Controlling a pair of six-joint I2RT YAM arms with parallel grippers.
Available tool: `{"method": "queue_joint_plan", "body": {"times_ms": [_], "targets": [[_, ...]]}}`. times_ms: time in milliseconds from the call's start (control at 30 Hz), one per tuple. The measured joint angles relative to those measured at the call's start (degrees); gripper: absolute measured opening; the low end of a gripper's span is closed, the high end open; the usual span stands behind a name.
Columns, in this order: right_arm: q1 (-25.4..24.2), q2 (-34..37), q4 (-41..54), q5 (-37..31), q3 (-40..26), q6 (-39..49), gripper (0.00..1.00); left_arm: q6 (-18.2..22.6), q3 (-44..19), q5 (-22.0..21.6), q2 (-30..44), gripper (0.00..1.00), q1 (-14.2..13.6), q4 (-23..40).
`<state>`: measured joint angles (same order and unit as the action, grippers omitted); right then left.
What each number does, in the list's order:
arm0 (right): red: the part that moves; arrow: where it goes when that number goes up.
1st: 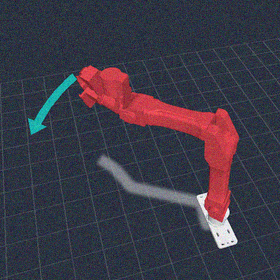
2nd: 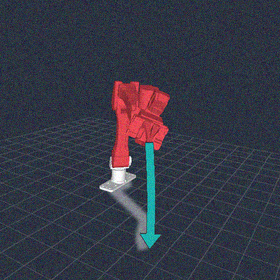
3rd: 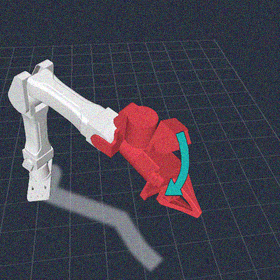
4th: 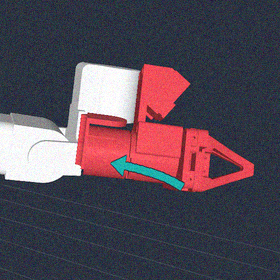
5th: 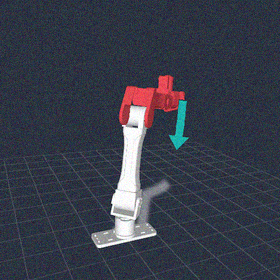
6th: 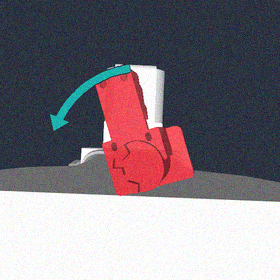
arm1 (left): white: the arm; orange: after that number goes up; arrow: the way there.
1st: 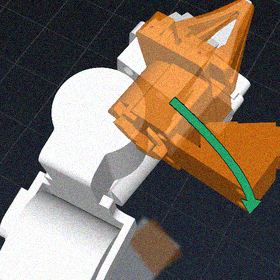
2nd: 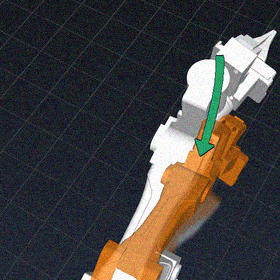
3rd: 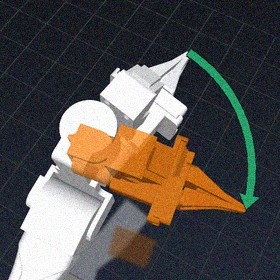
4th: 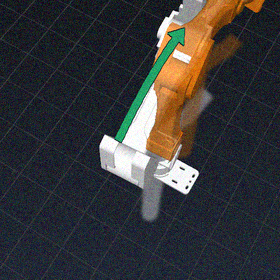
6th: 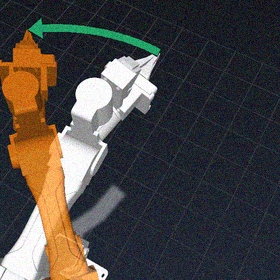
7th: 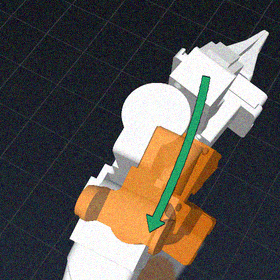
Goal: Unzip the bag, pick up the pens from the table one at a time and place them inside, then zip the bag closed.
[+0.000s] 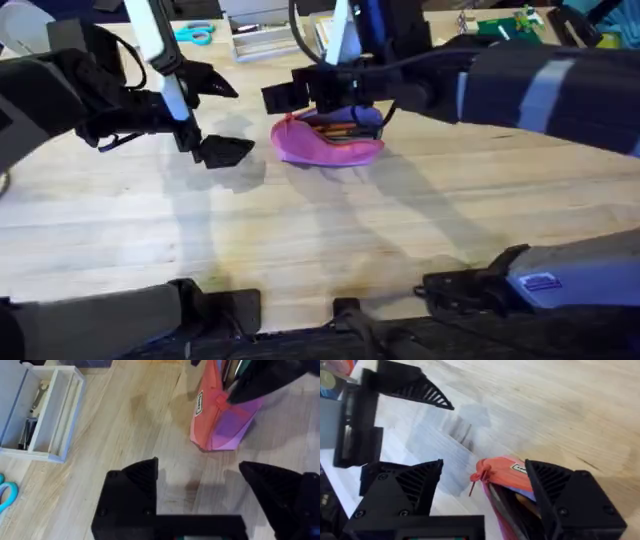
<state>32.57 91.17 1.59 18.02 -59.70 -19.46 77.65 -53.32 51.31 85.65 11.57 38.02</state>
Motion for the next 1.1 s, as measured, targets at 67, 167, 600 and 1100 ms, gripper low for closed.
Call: {"method": "queue_joint_plan", "body": {"times_ms": [67, 167, 600, 1100], "targets": [[0.01, 1.07, -0.44, 0.0, 0.0, -0.83, 0.997, 0.0, 0.0, 0.0, 0.0, 0.993, 0.0, 0.11], [0.19, 2.34, -1.29, -0.02, 0.0, -1.76, 0.997, 0.0, 0.0, -0.02, 0.0, 0.993, 0.0, 0.15], [2.17, 3.35, -1.6, -0.02, 0.0, -2.87, 0.737, 0.02, 0.0, -0.13, 0.0, 0.993, 0.0, 0.13], [2.19, 5.12, -1.74, -0.17, 0.0, -3.22, 0.041, 0.0, 0.0, -0.2, 0.0, 0.993, 0.0, 0.13]]}}
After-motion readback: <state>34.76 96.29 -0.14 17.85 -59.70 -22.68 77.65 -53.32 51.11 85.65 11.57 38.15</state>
